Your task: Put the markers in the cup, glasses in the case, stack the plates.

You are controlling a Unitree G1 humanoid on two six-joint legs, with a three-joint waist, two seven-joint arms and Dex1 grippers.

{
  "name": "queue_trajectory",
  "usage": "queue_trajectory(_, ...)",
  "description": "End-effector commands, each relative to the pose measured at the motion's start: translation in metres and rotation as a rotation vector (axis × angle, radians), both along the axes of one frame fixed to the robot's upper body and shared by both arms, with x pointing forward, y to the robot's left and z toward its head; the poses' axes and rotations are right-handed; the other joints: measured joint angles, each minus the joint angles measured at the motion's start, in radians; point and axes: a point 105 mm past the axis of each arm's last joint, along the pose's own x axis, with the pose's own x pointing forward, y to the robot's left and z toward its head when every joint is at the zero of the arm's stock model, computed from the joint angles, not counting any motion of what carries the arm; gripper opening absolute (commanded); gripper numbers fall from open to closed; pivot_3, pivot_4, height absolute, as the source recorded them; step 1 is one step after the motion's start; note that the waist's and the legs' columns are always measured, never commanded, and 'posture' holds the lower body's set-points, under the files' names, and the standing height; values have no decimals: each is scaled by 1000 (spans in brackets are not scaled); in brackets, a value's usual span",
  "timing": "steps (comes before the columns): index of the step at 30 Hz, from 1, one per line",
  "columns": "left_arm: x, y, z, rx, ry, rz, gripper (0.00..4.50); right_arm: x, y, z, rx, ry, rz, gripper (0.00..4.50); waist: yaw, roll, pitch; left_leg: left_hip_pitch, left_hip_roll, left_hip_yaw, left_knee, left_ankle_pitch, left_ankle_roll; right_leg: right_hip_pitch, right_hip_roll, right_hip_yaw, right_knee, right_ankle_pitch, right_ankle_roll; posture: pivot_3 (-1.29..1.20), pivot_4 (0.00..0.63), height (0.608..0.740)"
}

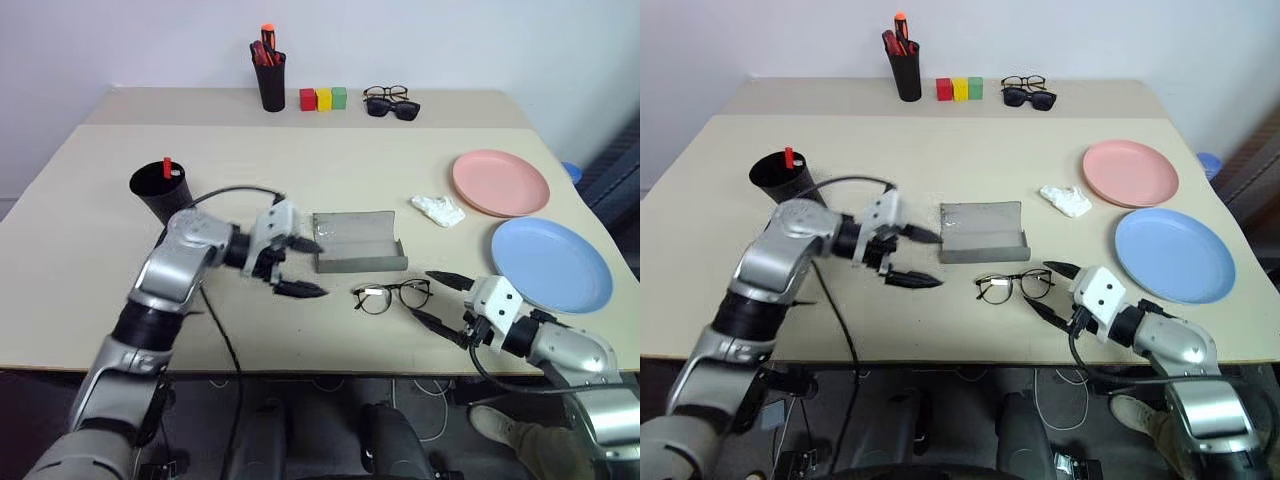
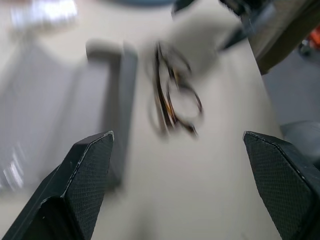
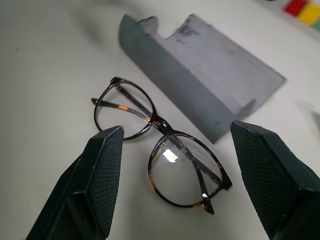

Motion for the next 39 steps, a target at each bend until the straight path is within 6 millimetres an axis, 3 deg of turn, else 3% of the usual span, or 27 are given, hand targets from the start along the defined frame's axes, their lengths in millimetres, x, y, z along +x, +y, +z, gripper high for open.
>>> queue_trajectory(1, -4, 2, 12, -79, -4, 40, 4247, 5, 7, 9, 3, 8, 123, 3454, 7, -1, 0, 0, 0, 0, 1, 0, 0, 0, 0, 0, 0, 0, 0, 0, 150, 740)
queue_trajectory(8, -30, 21, 5, -93, -42, 81, 4247, 28, 11, 10, 10, 51, 223, 3454, 1, -1, 0, 0, 0, 0, -1, 0, 0, -1, 0, 0, 0, 0, 0, 0, 150, 740)
queue_trajectory(12, -33, 28, 17, -275, -168, 167, 4247, 35, 11, 5, 11, 87, 258, 3454, 2, 0, 0, 0, 0, 0, -1, 0, 0, -1, 0, 0, 1, 0, 0, 0, 150, 740)
queue_trajectory(15, -37, 37, 16, -336, -153, 224, 4247, 38, 12, 2, 4, 102, 282, 3454, 5, 0, 0, 0, 0, 0, 0, 0, 0, -1, 0, 0, 1, 0, 0, 0, 150, 740)
queue_trajectory(20, -62, 62, 11, -318, -66, 66, 4247, 43, 16, -2, 3, 117, 303, 3454, 0, 0, 0, 0, 0, 1, 0, 0, 0, -1, 0, 0, 1, 0, 0, 0, 150, 740)
queue_trajectory(27, -62, 86, 7, -249, -84, 2, 4247, 47, 20, -4, 10, 132, 322, 3454, 1, 1, 0, 0, 0, 1, -1, 0, -1, -2, 0, 0, 1, -1, -1, 0, 150, 740)
queue_trajectory(39, -58, 82, 14, -248, -114, -5, 4247, 41, 11, -13, -8, 192, 305, 3454, 0, 1, 0, 0, 0, 1, -1, 0, -1, -3, 0, 0, 1, -1, -1, 0, 150, 740)
